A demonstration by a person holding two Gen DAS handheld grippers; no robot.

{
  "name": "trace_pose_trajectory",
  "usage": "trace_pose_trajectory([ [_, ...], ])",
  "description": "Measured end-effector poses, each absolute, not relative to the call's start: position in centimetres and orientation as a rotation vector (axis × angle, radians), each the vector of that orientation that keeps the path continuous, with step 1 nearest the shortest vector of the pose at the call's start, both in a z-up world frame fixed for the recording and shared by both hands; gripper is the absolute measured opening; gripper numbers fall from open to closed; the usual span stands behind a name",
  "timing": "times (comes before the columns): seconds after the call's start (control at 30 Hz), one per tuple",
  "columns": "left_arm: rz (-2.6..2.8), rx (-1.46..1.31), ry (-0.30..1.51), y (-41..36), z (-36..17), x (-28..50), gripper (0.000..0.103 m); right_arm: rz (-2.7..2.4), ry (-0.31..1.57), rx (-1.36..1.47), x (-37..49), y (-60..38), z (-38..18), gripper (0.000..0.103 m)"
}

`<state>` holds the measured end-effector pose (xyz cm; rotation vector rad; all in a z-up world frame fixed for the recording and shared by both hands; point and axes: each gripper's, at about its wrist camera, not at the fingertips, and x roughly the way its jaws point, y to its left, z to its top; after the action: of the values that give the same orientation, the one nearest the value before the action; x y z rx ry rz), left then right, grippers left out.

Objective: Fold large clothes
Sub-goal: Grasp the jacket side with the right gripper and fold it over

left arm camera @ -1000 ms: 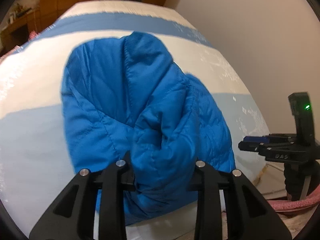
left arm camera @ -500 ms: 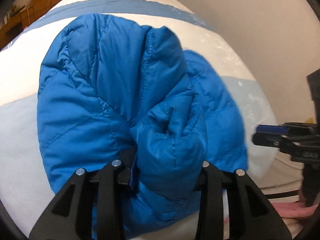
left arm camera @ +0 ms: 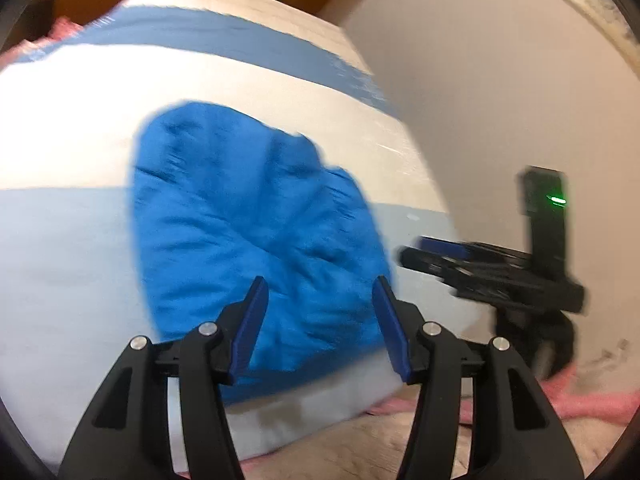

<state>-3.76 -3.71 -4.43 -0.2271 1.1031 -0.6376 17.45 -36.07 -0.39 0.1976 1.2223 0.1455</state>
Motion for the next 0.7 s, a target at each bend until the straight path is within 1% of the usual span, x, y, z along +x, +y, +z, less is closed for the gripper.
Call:
trace_pose_trajectory([
  [0.03, -0.568, -0.173, 1.091, -3.5, -4.3, -3.6, 0.053, 0.146, 1.218, 0.186, 17.6, -35.5, 0.0, 0.059],
  [0.1, -0.450, -0.074, 1.093, -3.7, -5.0, -3.1, 0.053, 0.157, 1.214, 0.195, 17.7, -34.9, 0.5, 0.060],
  [0.17, -0.353, 0.002, 1.099, -3.6, -6.2, -2.5, 0.052, 0.179, 1.223, 0.242, 18.2, -34.4, 0.5, 0.068],
  [0.2, -0.332, 0.015, 1.102, -3.2, -6.7, -2.1, 0.052, 0.192, 1.232, 0.270, 18.6, -34.3, 0.4, 0.075],
  [0.27, -0.324, 0.002, 1.113, -2.6, -7.3, -1.0, 0.052, 0.206, 1.245, 0.313, 19.4, -34.3, 0.1, 0.077],
  [0.33, -0.311, -0.024, 1.117, -1.9, -7.8, -0.1, 0.052, 0.191, 1.277, 0.356, 20.9, -34.2, -0.9, 0.080],
  [0.53, -0.274, -0.058, 1.130, -0.8, -9.4, 2.2, 0.052, 0.184, 1.375, 0.461, 24.1, -34.1, -4.5, 0.081],
  [0.7, -0.258, -0.071, 1.139, -1.5, -9.7, 3.7, 0.052, 0.209, 1.434, 0.482, 26.0, -32.7, -6.9, 0.081],
])
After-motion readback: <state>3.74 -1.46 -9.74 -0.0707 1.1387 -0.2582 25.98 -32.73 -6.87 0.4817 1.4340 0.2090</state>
